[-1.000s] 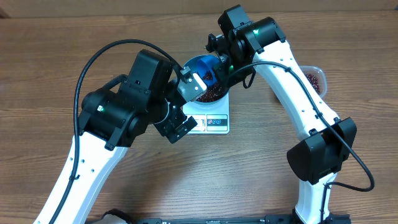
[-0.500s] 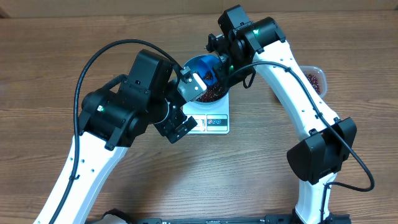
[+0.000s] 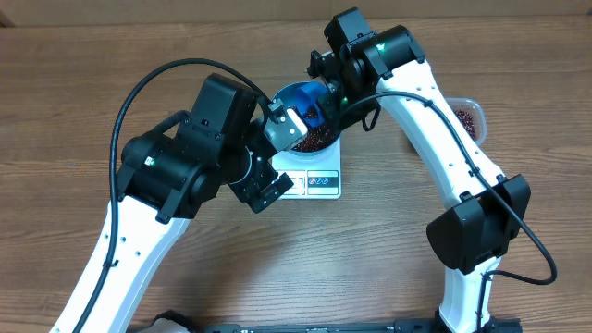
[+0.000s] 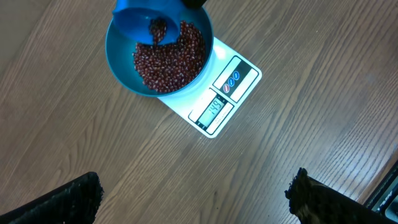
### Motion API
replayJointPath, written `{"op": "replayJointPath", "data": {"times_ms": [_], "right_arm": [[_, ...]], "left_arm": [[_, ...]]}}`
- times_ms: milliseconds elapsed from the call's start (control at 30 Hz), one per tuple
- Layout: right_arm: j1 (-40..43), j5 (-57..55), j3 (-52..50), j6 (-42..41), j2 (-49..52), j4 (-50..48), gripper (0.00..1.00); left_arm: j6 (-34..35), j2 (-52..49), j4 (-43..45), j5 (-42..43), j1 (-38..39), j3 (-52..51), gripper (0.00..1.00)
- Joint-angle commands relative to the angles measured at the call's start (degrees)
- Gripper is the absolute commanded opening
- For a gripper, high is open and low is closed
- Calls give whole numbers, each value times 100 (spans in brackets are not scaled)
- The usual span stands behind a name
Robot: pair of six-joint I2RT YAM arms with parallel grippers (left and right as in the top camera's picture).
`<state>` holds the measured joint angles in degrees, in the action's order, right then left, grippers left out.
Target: Scoop item into bowl and weigh 150g on scale
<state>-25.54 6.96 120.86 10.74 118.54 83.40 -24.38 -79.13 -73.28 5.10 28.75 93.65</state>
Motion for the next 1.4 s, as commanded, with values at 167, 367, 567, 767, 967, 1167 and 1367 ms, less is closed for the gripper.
{"op": "replayJointPath", "data": {"times_ms": [167, 367, 567, 767, 967, 1167, 1367], "right_arm": [[11, -197, 227, 2, -273, -57, 4], [15, -118, 227, 24, -273, -66, 4], [15, -160, 227, 2, -273, -114, 4], [11, -125, 227, 24, -273, -146, 4], [15, 13, 227, -13, -271, -184, 4], [15, 44, 227, -17, -271, -203, 4], [15, 66, 227, -20, -273, -205, 4]], "left_arm": [[0, 39, 2, -20, -24, 111, 100], [0, 39, 2, -20, -24, 111, 100], [0, 39, 2, -20, -24, 111, 100], [0, 39, 2, -20, -24, 111, 100], [0, 39, 2, -20, -24, 111, 99], [0, 39, 2, -20, -24, 111, 100], [0, 39, 2, -20, -24, 111, 100]]}}
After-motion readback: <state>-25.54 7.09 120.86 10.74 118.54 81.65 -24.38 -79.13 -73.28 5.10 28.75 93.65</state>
